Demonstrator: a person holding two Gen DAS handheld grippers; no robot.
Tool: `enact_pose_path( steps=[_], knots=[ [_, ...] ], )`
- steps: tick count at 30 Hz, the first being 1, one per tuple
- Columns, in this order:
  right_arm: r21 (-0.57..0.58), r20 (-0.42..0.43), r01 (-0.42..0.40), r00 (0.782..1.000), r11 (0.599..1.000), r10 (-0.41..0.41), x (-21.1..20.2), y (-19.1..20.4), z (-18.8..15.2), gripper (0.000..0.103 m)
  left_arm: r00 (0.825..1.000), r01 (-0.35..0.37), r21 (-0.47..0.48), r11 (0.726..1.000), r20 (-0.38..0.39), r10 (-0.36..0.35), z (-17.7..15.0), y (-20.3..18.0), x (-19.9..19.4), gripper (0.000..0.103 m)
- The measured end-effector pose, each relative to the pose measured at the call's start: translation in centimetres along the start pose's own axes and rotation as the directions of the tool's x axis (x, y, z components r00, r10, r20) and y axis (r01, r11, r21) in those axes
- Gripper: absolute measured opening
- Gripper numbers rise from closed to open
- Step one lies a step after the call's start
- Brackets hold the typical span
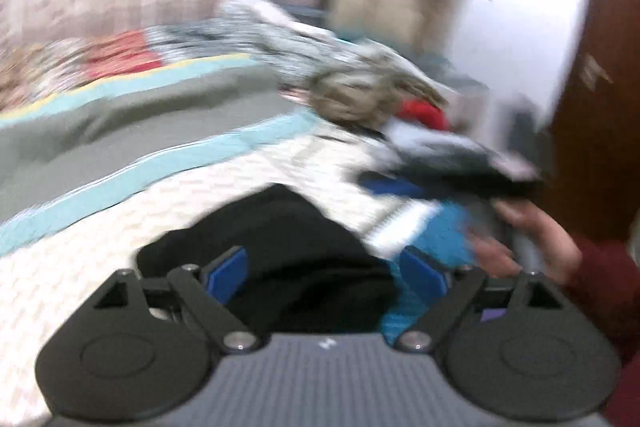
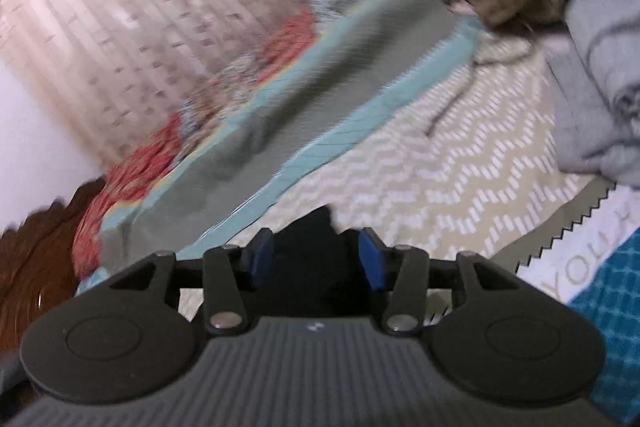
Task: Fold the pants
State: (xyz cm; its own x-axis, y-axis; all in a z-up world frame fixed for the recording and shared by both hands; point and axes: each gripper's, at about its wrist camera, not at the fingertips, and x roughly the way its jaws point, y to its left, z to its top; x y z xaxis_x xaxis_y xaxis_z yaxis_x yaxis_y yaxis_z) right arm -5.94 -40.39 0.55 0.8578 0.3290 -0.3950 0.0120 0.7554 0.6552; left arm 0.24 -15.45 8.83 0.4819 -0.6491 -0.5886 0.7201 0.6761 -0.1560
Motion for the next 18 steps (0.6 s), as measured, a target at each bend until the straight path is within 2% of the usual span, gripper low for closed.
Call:
enact_pose_path(
  steps=[2,3,4,8,9,10,12,14,16,17,18],
  knots=[
    [0.016,-0.020,-0.033,0.999,0.999,0.033,-1.1,-0.2,-1.5,0.068,0.999,-0.045,-0.117,0.992,-0.012,0.044,0.5,3.2,0.3,0.080],
    [0.032,-0.023,-0.032,0.999,0.999,0.033,-1.7,-0.4,-2.5,0.078,0.999,-0.043,-0.189,0.981,-0.020,0.040,0.7,4.8,0.7,0.079],
    [0.052,-0.021,-0.026,0.999,0.998,0.027,-2.0,-0.4,-3.6,0.084,0.999,-0.030,-0.250,0.968,-0.020,0.026,0.8,6.0,1.1,0.078],
    [0.199,-0.075,-0.058,0.994,0.978,0.074,-1.5,-1.3,-6.3,0.084,0.999,-0.019,-0.371,0.928,-0.037,0.006,1.1,8.5,3.7,0.075],
    [0.223,-0.103,-0.058,0.991,0.973,0.083,-0.9,-1.3,-6.7,0.063,0.998,-0.018,-0.390,0.921,-0.059,-0.005,0.9,8.6,4.7,0.073],
    [0.228,-0.141,-0.059,0.986,0.972,0.092,-0.3,-1.1,-6.9,0.029,0.996,-0.022,-0.397,0.917,-0.089,-0.014,0.6,8.5,5.6,0.069],
    [0.155,-0.126,-0.032,0.991,0.987,0.052,-1.0,0.1,-6.2,0.028,0.991,-0.029,-0.384,0.923,-0.129,-0.022,-0.3,7.8,6.6,0.068],
    [0.027,-0.080,0.052,0.996,0.998,-0.050,-1.6,1.1,-5.0,0.026,0.985,-0.043,-0.356,0.933,-0.174,-0.021,-1.4,6.8,7.4,0.068],
    [-0.123,-0.052,0.228,0.970,0.966,-0.236,-0.8,1.2,-4.6,0.025,0.968,-0.084,-0.302,0.950,-0.252,0.005,-3.5,5.3,7.8,0.068],
    [-0.153,-0.061,0.285,0.953,0.946,-0.297,-0.1,0.7,-4.8,0.025,0.961,-0.094,-0.274,0.957,-0.275,0.015,-4.4,4.7,8.0,0.069],
    [-0.136,-0.081,0.293,0.949,0.946,-0.306,0.4,-0.1,-5.0,0.026,0.955,-0.106,-0.233,0.967,-0.295,0.033,-5.2,4.0,8.4,0.071]
  ],
)
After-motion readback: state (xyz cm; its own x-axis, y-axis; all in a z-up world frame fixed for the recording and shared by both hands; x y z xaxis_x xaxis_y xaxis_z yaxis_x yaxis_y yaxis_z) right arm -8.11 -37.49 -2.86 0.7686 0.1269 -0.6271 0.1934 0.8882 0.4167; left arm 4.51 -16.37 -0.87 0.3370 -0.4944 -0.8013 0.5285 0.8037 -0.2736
